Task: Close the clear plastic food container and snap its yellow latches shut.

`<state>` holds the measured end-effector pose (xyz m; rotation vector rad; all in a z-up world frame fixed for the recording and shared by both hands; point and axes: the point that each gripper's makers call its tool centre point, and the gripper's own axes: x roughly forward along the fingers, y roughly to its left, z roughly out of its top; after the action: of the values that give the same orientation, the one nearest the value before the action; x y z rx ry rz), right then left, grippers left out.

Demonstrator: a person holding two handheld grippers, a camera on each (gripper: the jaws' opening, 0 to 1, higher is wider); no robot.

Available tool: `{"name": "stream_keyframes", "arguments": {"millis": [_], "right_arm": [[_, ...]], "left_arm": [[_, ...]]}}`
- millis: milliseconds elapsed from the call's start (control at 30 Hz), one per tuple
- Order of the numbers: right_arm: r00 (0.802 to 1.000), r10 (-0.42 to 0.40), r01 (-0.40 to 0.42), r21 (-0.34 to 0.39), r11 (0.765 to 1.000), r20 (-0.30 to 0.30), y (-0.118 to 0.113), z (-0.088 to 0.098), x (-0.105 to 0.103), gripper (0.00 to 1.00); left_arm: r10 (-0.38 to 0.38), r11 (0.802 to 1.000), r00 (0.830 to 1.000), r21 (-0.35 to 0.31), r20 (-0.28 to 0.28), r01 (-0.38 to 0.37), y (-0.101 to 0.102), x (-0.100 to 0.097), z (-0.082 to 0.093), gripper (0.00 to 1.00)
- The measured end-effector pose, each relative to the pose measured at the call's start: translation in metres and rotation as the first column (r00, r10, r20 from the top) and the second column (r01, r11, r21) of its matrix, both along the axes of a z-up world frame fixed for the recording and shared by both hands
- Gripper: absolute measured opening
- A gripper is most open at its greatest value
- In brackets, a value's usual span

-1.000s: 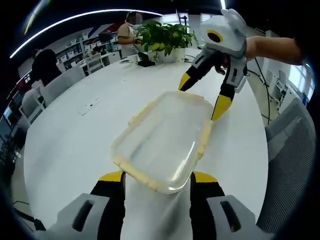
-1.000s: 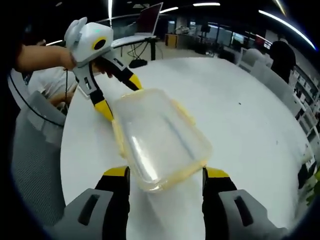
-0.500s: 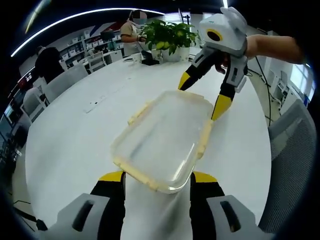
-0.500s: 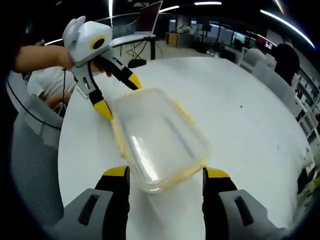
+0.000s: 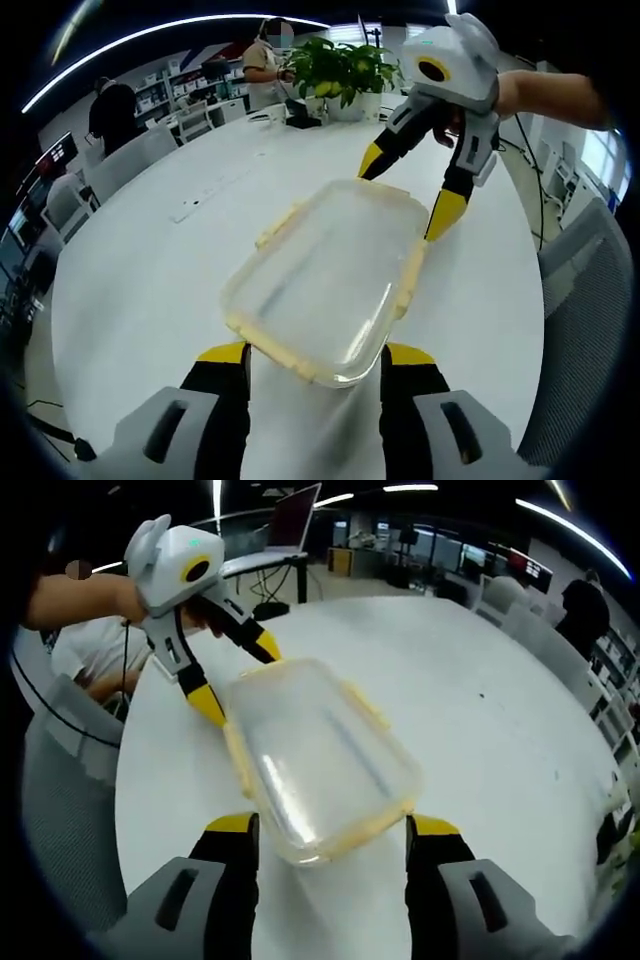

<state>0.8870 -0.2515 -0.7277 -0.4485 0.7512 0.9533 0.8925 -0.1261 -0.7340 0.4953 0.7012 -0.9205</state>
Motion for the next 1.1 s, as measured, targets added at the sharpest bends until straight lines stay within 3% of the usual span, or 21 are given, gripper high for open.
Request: {"name": "stream_keyframes", "arguments": {"millis": [400, 667, 933, 1100], "right_arm": [[0.997, -0.058, 0.056, 0.047, 0.997, 0.049, -0.01, 0.014, -0.02, 0.61], [0.991, -0.103, 0.096, 0.076, 0.992, 0.085, -0.019, 0.023, -0.035, 0.66], [0.984, -0.14, 0.127, 0.113, 0.985, 0.11, -0.029, 0.031, -0.062, 0.69], [0.974, -0.183, 0.164, 0.143, 0.976, 0.135, -0.036, 0.036, -0.081, 0.72]], "left_arm": [[0.016, 1.0, 1.0, -0.023, 0.021, -0.015, 0.006, -0.014, 0.009, 0.55], [0.076, 0.992, 0.997, -0.099, 0.034, -0.072, 0.013, -0.029, 0.026, 0.61], [0.128, 0.985, 0.99, -0.126, 0.051, -0.121, 0.025, -0.061, 0.033, 0.67], [0.185, 0.967, 0.98, -0.19, 0.07, -0.169, 0.032, -0.081, 0.043, 0.69]]}}
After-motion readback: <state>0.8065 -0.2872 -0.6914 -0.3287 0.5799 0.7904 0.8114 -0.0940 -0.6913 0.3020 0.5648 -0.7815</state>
